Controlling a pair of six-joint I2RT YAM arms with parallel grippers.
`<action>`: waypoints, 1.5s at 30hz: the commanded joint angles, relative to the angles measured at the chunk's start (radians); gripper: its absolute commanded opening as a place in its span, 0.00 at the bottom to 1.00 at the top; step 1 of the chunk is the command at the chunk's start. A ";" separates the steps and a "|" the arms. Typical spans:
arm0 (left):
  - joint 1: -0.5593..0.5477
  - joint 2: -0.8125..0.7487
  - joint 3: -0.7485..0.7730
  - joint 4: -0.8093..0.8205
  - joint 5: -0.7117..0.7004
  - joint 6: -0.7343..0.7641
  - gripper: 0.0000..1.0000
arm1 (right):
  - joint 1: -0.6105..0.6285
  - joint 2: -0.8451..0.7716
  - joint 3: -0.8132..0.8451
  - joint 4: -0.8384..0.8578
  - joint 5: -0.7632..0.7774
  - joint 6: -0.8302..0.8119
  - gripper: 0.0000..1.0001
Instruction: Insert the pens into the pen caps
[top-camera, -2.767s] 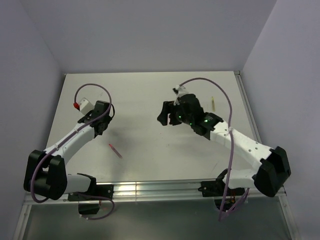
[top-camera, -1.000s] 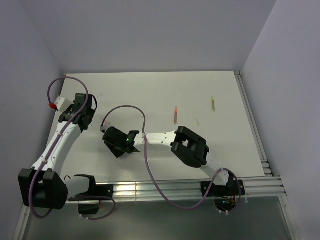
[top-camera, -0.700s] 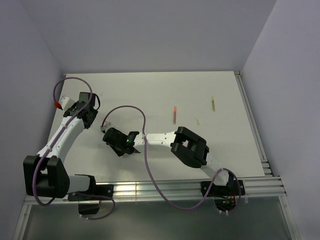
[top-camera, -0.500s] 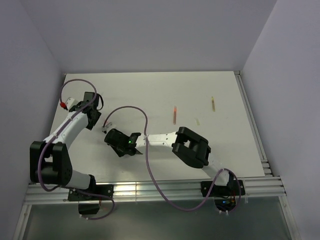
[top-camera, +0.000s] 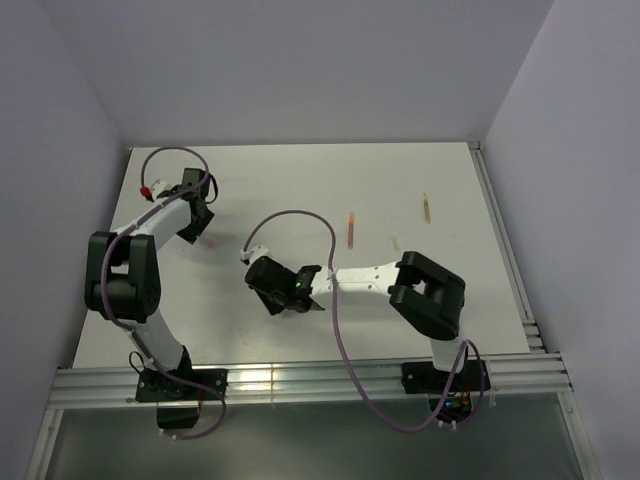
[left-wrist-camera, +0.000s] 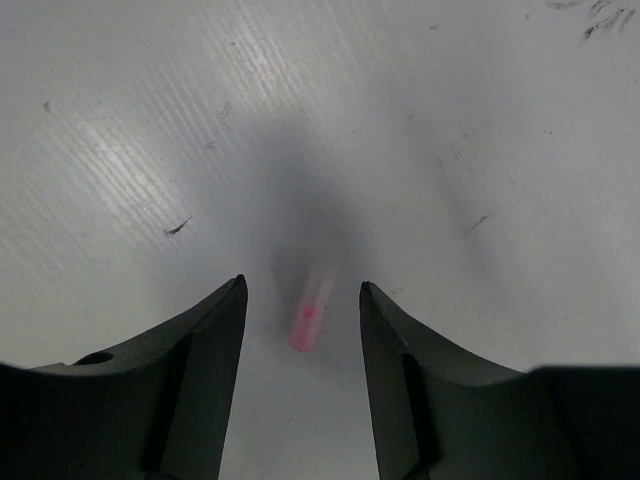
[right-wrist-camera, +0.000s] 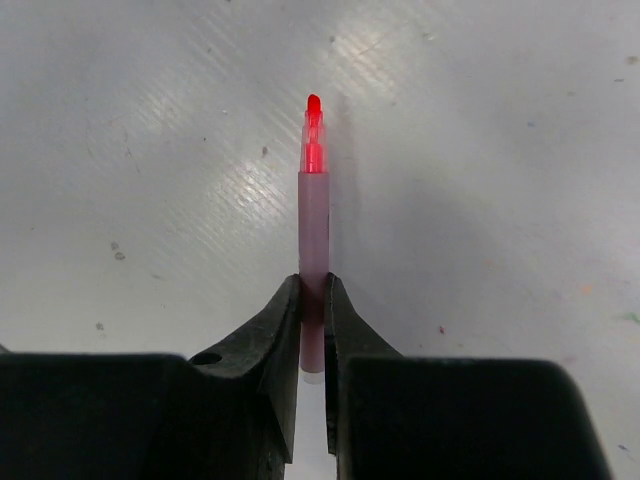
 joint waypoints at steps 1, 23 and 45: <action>-0.001 0.062 0.048 0.010 0.005 0.052 0.54 | -0.016 -0.117 -0.027 0.027 0.015 0.016 0.00; -0.038 0.132 0.025 0.065 0.069 0.084 0.52 | -0.068 -0.283 -0.136 0.053 -0.012 0.013 0.00; -0.099 0.149 0.050 -0.055 0.034 -0.066 0.41 | -0.086 -0.347 -0.209 0.091 -0.026 0.017 0.00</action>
